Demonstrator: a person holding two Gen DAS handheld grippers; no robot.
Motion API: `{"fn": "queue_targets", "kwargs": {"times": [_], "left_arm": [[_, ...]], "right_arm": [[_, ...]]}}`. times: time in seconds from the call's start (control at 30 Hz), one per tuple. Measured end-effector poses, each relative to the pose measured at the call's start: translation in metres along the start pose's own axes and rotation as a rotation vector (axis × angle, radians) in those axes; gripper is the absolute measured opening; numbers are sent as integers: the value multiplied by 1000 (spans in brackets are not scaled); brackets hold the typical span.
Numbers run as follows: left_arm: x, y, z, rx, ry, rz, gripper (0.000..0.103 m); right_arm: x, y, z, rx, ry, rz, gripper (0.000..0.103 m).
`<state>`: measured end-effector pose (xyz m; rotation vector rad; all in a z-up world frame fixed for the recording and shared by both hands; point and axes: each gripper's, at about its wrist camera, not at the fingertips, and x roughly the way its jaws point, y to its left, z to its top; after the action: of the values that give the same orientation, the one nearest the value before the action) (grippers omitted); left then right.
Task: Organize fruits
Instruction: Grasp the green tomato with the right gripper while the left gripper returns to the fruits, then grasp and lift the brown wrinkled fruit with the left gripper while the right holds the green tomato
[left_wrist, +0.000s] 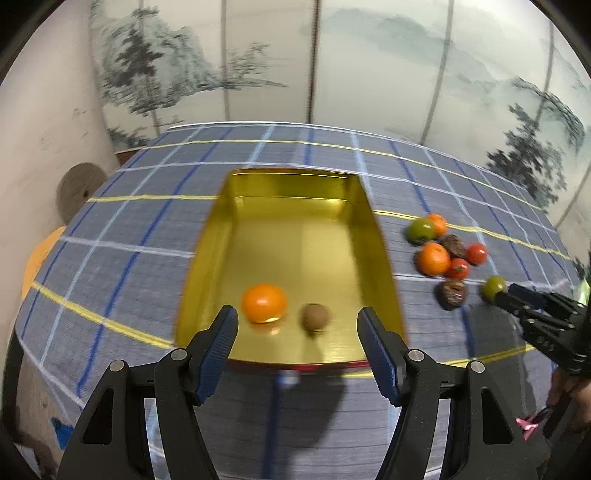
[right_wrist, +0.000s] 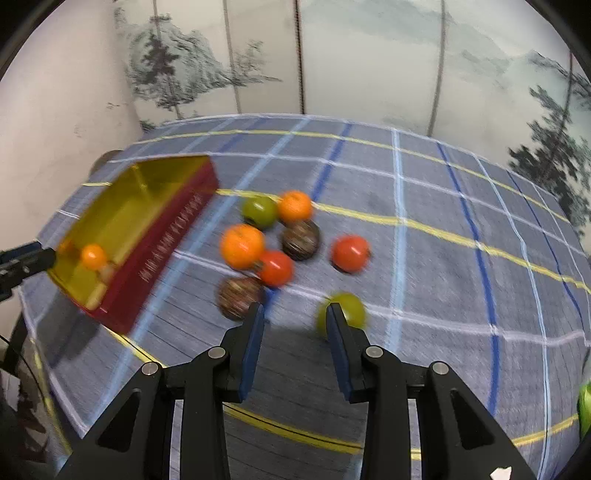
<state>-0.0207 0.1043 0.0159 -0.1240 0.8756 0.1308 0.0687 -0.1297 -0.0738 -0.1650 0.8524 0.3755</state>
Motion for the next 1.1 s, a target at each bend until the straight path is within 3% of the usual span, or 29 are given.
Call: {"fn": "queue_targets", "kwargs": {"times": [0.2, 0.33, 0.6, 0.73, 0.8, 1.1], "left_arm": [[6, -35, 2, 62, 15, -50, 68], [11, -54, 2, 91, 25, -73, 68], [23, -86, 7, 134, 24, -102, 68], [27, -97, 9, 151, 25, -117, 68], [31, -103, 10, 159, 31, -130, 68], [57, -123, 8, 159, 87, -158, 68]], "right_arm": [[14, -20, -13, 38, 28, -7, 33], [22, -22, -11, 31, 18, -29, 47], [38, -27, -8, 21, 12, -22, 46], [41, -27, -9, 22, 12, -11, 39], [41, -27, -11, 17, 3, -14, 34], [39, -36, -14, 12, -6, -17, 33]]}}
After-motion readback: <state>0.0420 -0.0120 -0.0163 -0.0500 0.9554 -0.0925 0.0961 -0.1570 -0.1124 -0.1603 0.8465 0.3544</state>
